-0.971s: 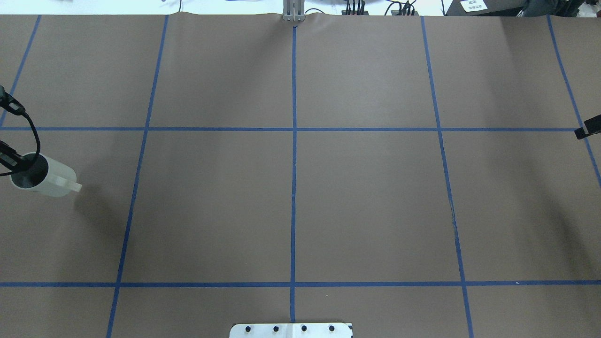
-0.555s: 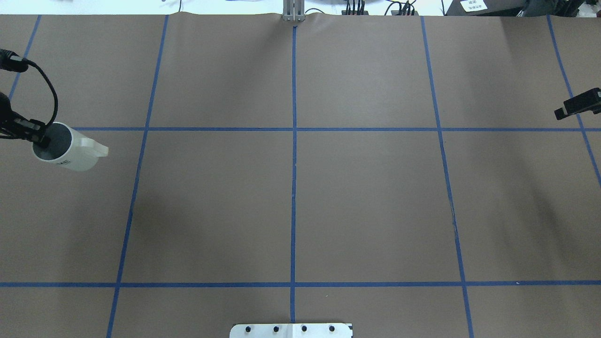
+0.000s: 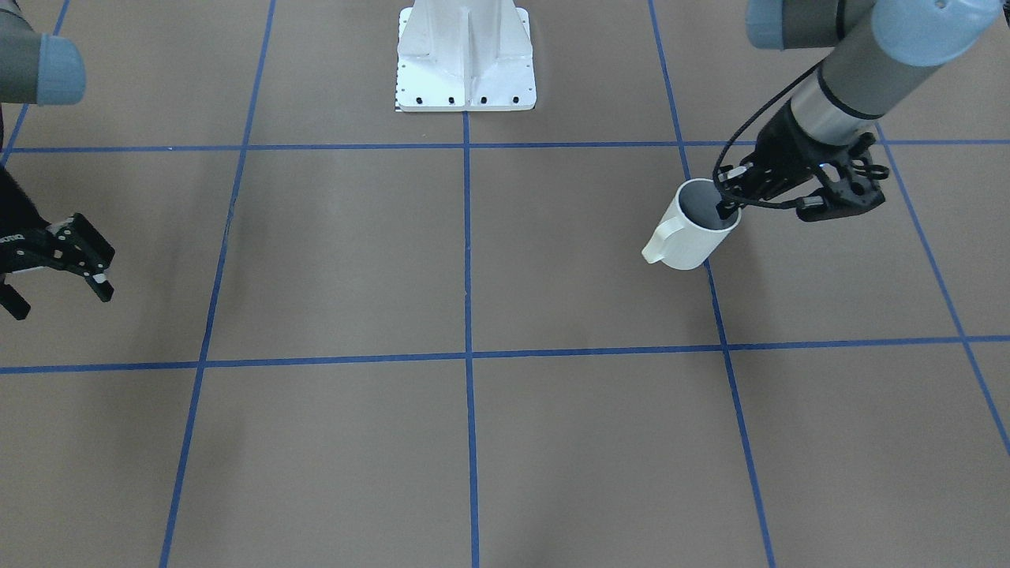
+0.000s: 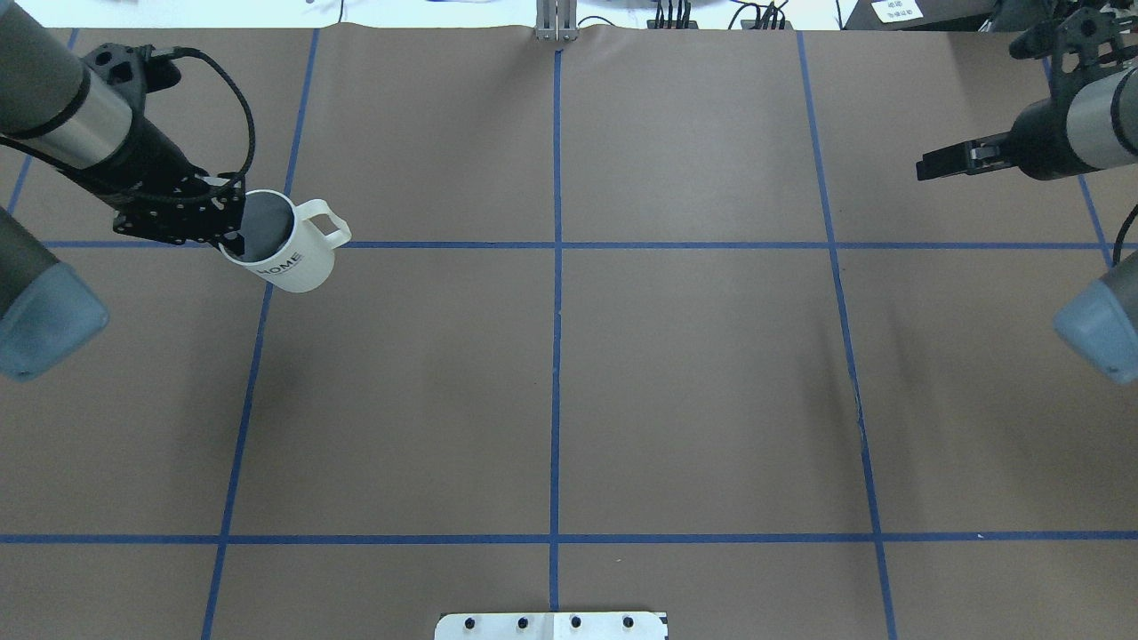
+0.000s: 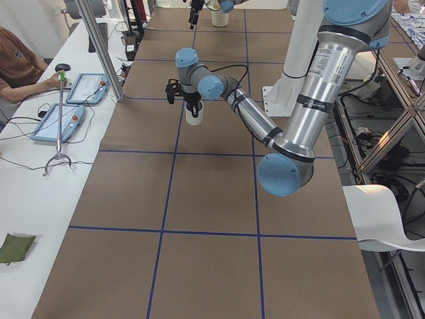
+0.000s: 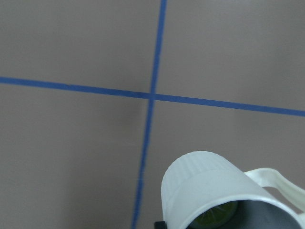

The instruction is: Left arm hands cup to right arm to dump lemon

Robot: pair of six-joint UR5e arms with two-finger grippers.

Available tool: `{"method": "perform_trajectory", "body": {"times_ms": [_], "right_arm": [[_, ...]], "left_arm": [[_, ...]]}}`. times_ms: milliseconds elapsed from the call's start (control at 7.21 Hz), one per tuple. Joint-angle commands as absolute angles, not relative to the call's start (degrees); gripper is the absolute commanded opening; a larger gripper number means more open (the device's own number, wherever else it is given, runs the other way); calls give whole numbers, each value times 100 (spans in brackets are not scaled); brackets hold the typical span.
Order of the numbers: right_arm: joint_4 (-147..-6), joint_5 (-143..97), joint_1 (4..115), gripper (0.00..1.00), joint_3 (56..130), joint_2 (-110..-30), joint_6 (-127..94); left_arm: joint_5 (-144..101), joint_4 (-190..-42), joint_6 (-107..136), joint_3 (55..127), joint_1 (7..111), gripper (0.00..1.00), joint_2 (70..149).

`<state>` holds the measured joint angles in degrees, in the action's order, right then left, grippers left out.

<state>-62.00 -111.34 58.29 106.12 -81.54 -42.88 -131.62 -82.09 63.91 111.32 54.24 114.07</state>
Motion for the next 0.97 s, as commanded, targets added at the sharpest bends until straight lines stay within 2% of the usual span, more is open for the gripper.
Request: {"method": "perform_trajectory", "body": {"times_ms": [0,555,833], "right_arm": [[-5889,-9920,4786,99,10617,-7668,-4990],[-5880,-6804,2713,98,10828,-6874,-5520],[-5880,-5919,2199,98,10811,-6663,-5502]], "left_arm": [[-13122,-7648,7859,10306,5091,0,12833],[-12718,-7305,9718,8854,4817,0,14481],[-12621,-7295,10691,8231,4711,0,15052]]}}
